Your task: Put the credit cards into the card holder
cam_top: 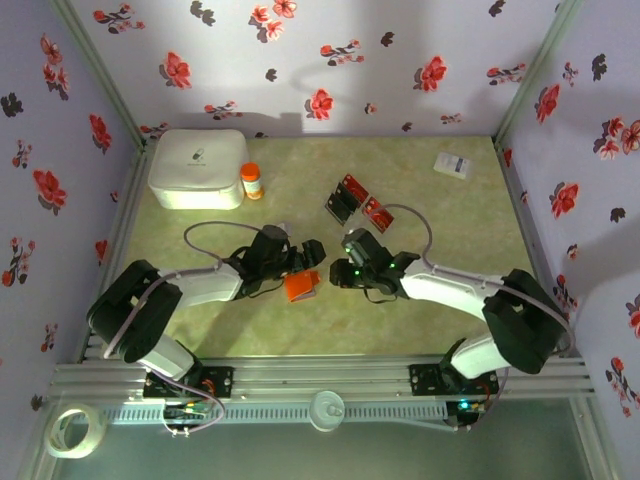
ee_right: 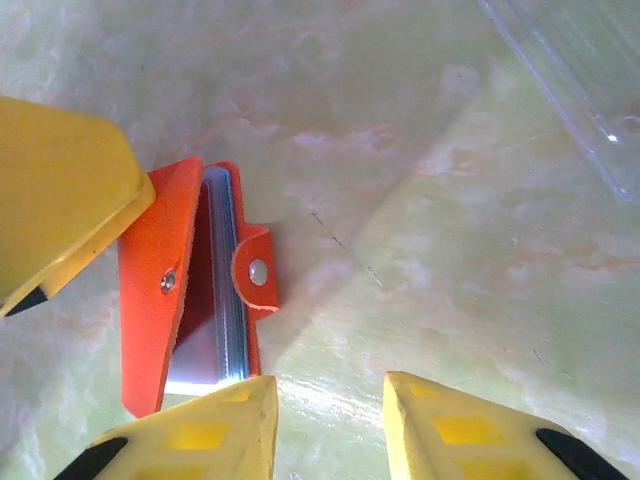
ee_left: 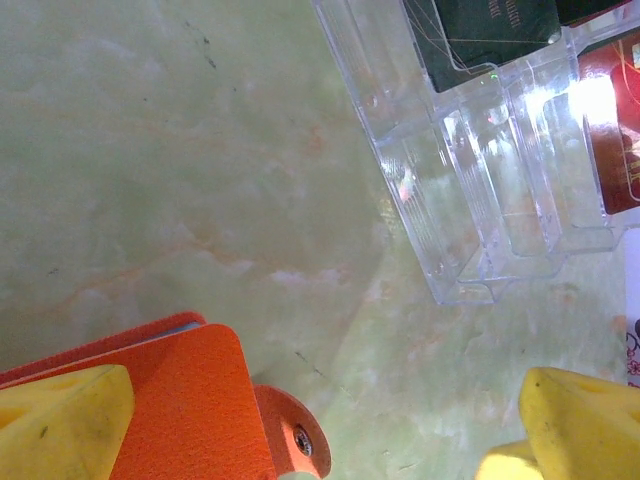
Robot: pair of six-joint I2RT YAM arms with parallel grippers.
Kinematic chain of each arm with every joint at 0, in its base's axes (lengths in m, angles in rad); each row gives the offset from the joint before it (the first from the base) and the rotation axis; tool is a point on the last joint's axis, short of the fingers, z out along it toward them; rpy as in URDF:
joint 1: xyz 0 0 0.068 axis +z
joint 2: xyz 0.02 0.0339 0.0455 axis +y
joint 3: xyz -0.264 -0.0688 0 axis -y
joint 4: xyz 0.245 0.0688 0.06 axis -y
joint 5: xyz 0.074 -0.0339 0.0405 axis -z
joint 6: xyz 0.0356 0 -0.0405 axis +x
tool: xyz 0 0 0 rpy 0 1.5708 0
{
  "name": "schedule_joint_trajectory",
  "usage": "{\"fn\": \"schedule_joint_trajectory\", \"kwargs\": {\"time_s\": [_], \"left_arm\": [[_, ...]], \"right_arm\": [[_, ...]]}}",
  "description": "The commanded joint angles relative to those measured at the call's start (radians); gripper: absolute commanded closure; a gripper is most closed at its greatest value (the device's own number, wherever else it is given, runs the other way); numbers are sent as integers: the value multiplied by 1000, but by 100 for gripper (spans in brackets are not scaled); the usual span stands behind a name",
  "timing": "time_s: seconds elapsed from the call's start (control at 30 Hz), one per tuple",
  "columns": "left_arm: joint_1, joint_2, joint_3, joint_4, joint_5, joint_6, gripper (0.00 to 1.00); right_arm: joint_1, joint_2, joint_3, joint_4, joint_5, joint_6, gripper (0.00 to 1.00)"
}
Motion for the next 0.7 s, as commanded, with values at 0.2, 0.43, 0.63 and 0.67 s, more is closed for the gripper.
{"fn": "schedule_joint_trajectory", "kwargs": {"time_s": [0.2,0.43,0.63,0.67], "left_arm": [[26,-11,118,-168,8,79,0],[133,22,252,-265,63,131,0],[288,50,357,-361,101,185,0],[320,49,368,-377,107,189,0]], "right_arm": [[10,-67,54,-36,-10,7,75],[118,22,213,-47,-9,-11,85],[198,228,404,-43,-55,-36,87],[205,266,434,-49,-62,-43,88]]}}
